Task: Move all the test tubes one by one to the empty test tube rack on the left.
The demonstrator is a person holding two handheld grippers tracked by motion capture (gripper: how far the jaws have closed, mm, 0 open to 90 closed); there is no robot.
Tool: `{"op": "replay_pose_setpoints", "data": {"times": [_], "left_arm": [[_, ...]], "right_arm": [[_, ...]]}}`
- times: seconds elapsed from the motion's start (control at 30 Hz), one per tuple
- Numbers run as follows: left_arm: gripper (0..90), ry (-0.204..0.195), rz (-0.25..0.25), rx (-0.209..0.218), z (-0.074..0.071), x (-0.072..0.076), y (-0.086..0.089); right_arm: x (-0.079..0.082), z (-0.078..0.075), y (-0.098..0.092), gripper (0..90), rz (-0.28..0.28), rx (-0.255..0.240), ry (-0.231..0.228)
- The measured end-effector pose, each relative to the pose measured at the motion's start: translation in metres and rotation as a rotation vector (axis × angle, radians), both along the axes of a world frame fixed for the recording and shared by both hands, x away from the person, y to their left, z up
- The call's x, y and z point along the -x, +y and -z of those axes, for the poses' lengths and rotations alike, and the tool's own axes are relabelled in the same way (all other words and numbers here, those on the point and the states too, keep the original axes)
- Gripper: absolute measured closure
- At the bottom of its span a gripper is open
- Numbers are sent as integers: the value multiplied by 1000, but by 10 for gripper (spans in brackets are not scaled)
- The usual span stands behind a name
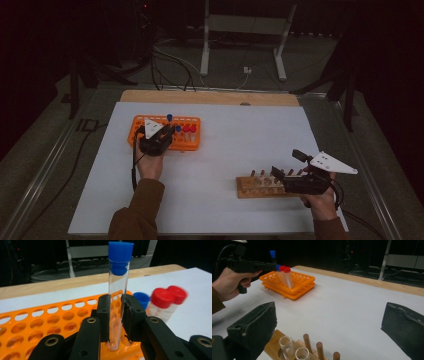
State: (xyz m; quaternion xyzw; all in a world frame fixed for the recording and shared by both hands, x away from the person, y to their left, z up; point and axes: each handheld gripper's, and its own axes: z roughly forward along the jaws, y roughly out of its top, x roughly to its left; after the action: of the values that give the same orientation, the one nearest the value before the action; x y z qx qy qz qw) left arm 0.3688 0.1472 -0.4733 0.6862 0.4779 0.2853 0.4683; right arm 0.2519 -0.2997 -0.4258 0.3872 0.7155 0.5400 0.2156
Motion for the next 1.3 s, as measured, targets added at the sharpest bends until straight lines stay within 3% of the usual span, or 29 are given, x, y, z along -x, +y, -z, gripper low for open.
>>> {"op": "replay_pose_setpoints", "data": {"times": [0.17,0.43,0.53,0.63,0.93,1.3], "left_arm": [[771,27,4,-15,5,-3,-1],[772,75,19,-76,13,-4,-4],[772,98,25,-76,18,-4,-3],[772,102,28,-74,20,-4,-2],[775,127,40,-135,23,-4,-8],[735,134,26,-119,23,-3,-6]], "right_arm": [[0,0,0,0,-2,0,-1],[1,0,1,0,-9,3,-1],[1,1,1,0,-10,6,-2],[1,1,1,0,-9,4,-2],[1,1,2,0,-15,7,-4],[1,1,2,0,-17,5,-3]]}}
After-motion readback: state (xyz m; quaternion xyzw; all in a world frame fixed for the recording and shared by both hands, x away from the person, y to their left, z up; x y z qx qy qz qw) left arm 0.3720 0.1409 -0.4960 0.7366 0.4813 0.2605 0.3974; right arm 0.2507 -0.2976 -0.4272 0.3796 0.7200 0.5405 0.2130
